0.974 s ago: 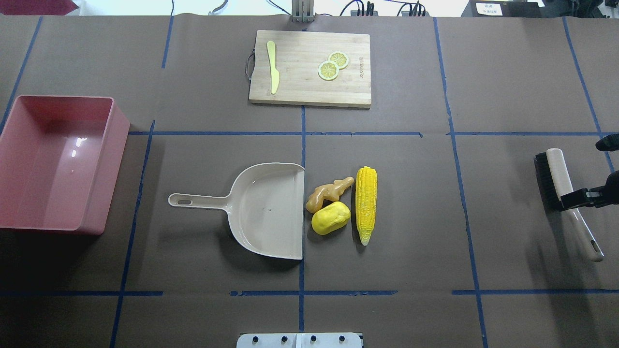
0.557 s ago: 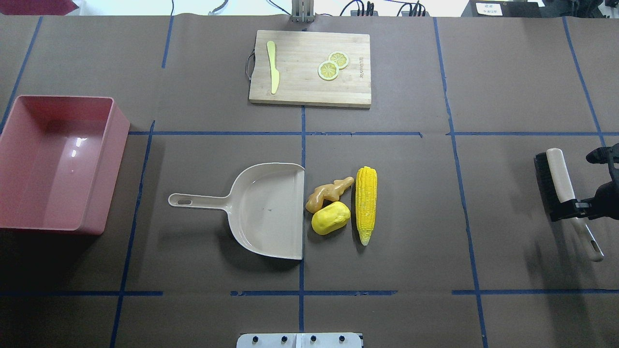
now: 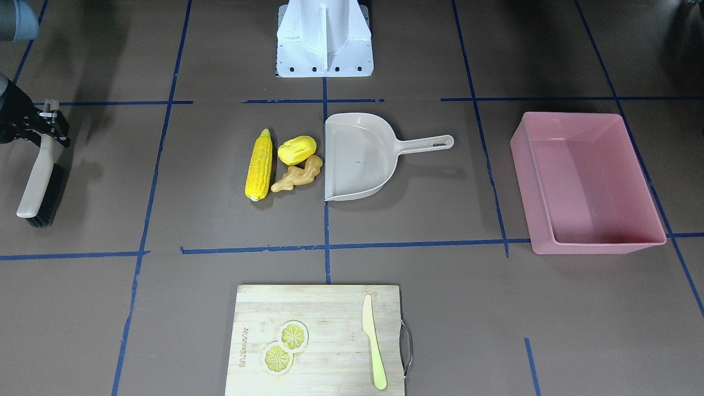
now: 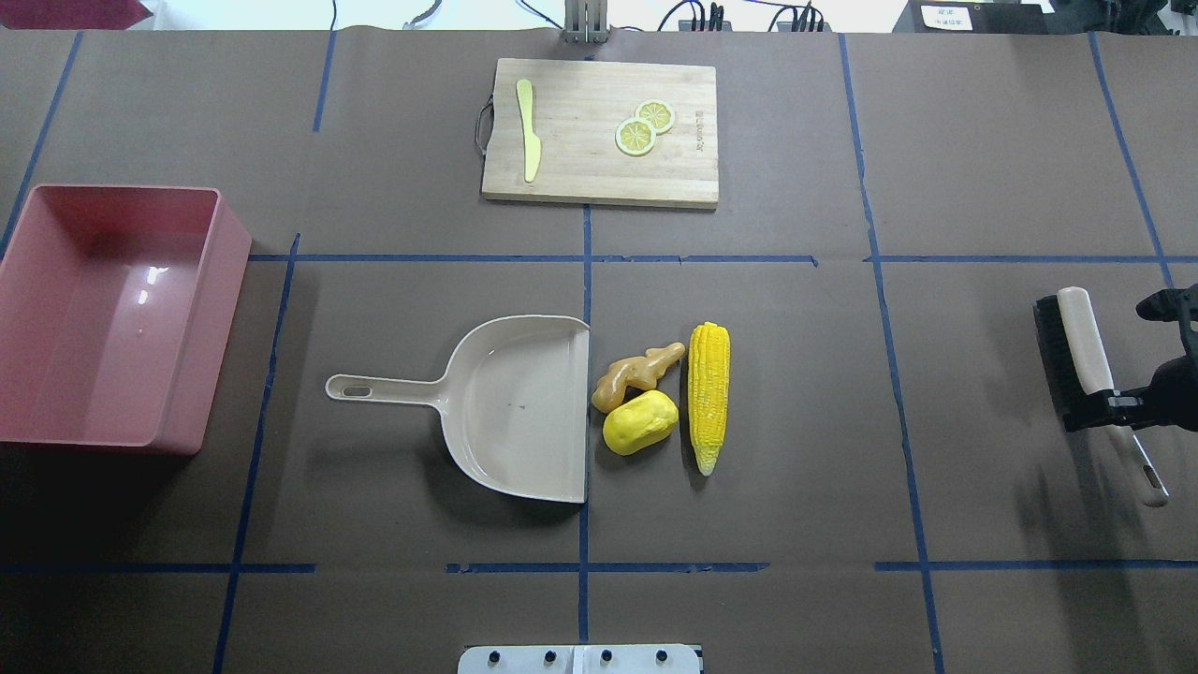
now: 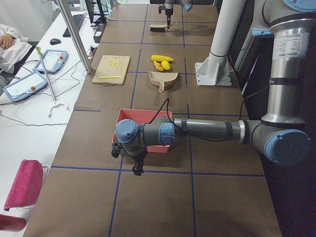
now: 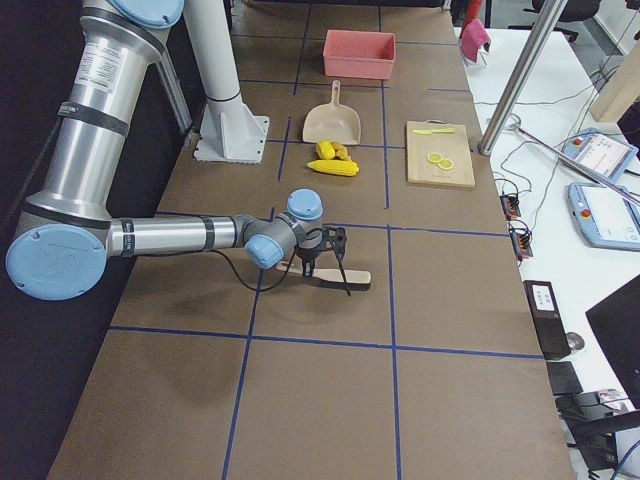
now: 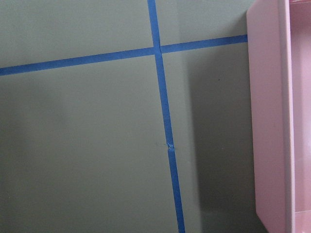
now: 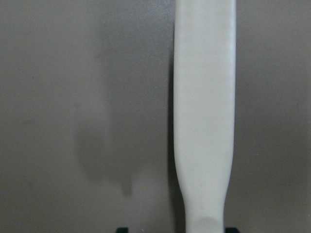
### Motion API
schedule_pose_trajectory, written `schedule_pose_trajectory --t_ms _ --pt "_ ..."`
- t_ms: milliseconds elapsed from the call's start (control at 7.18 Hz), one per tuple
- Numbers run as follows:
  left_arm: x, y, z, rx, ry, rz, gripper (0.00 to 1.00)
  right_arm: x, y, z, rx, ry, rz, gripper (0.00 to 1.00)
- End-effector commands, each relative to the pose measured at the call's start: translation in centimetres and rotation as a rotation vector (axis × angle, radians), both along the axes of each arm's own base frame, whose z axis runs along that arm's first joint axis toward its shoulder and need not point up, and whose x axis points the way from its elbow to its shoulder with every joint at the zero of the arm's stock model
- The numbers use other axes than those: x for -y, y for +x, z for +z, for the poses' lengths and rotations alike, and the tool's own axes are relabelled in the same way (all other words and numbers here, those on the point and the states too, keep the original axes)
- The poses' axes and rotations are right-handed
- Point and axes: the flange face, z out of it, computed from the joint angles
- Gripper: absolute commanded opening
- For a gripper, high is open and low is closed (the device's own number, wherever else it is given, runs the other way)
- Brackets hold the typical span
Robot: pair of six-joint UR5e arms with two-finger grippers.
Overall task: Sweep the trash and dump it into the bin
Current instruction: 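Grasp the white brush handle with the right gripper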
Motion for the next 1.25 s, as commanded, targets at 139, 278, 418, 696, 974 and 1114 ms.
schedule_pose_trajectory --t_ms 139,278,418,696,974,1114 --pt "0.4 0.0 -1.1 0.006 0.026 0.002 1.0 0.0 -0.1 0.1 0.002 0.015 -0.009 0.0" --pt "1.2 0.1 -2.9 0.01 0.076 0.005 1.0 0.3 -0.4 -1.0 0.017 0.032 -0.008 0.0" --pt "2.3 0.7 -3.6 0.079 0.135 0.023 1.0 0.9 -0.9 -2.0 0.033 0.048 -0.009 0.0" --pt "7.6 0.8 -9.9 0.121 0.341 0.005 1.0 2.0 -1.8 -3.4 0.056 0.067 -0.007 0.0" --pt "7.4 1.3 -10.6 0.05 0.353 0.014 1.0 2.0 -1.9 -3.8 0.062 0.071 -0.005 0.0" --pt "6.8 1.8 -10.5 -0.013 0.344 0.024 1.0 2.0 -2.0 -4.0 0.064 0.075 -0.004 0.0"
